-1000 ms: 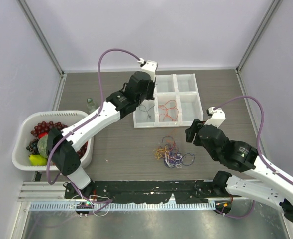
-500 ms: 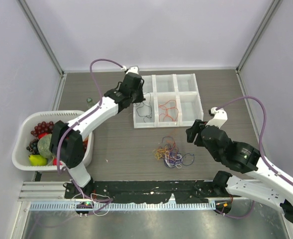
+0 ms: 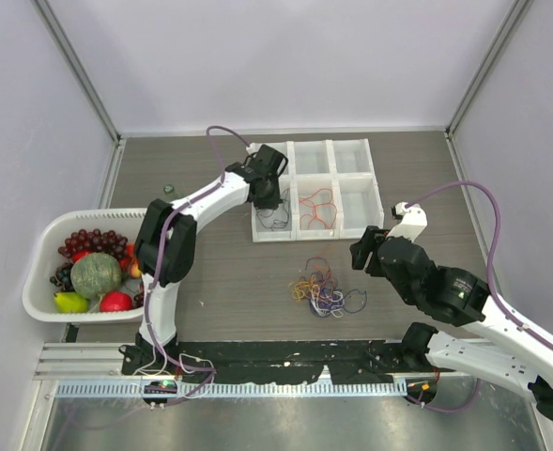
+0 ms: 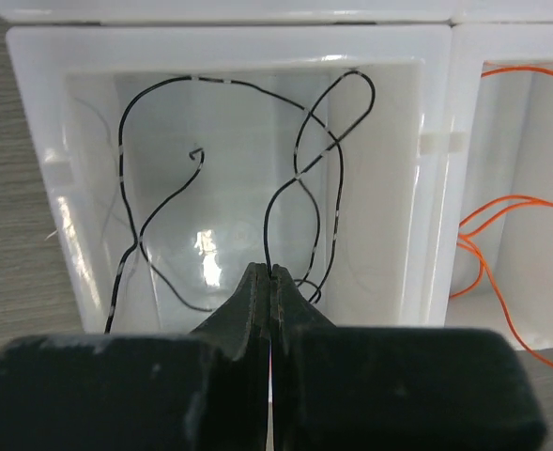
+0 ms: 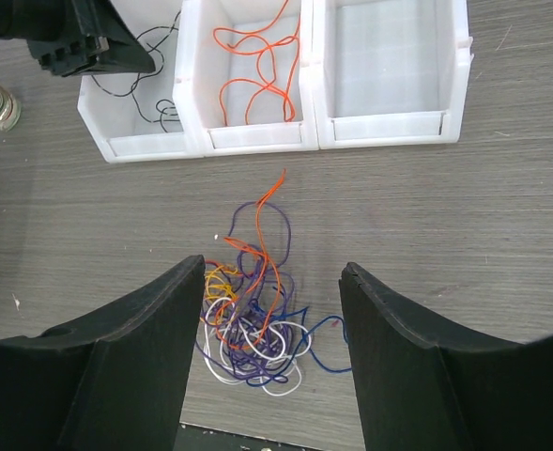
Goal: Untangle the cables
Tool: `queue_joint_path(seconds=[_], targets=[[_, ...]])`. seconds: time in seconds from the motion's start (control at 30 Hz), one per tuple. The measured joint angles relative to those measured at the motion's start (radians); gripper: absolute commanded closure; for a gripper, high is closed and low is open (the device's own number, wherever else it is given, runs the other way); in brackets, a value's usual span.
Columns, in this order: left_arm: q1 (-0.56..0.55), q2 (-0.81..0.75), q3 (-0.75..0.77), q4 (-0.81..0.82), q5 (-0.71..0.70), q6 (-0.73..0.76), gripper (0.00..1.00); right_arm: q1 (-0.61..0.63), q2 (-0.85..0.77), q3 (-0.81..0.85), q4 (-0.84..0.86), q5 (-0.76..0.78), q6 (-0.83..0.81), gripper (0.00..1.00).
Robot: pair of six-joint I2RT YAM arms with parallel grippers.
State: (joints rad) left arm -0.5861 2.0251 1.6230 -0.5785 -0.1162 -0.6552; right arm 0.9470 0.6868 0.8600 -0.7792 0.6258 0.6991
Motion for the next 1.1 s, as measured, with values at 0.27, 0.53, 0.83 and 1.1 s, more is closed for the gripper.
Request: queue_joint_path(seconds=[0.27, 0.53, 0.83, 1.1], targets=[[0.0, 0.075, 0.108, -0.051, 0.017, 0.024, 0.68, 0.0, 0.052, 0.0, 0.0, -0.023, -0.011, 0.35], [0.004, 0.026, 0.097, -0.093, 0.043, 0.037, 0.37, 0.0, 0.071, -0.009, 0.015, -0.051, -0.003, 0.35], [0.005, -0.247, 0.064, -0.111, 0.136, 0.029, 0.11, -0.092, 0.182, -0.042, 0.04, -0.162, 0.01, 0.25], [0.002, -0.428, -0.11, -0.054, 0.322, -0.003, 0.36, -0.434, 0.279, -0.125, 0.168, -0.531, -0.041, 0.32]])
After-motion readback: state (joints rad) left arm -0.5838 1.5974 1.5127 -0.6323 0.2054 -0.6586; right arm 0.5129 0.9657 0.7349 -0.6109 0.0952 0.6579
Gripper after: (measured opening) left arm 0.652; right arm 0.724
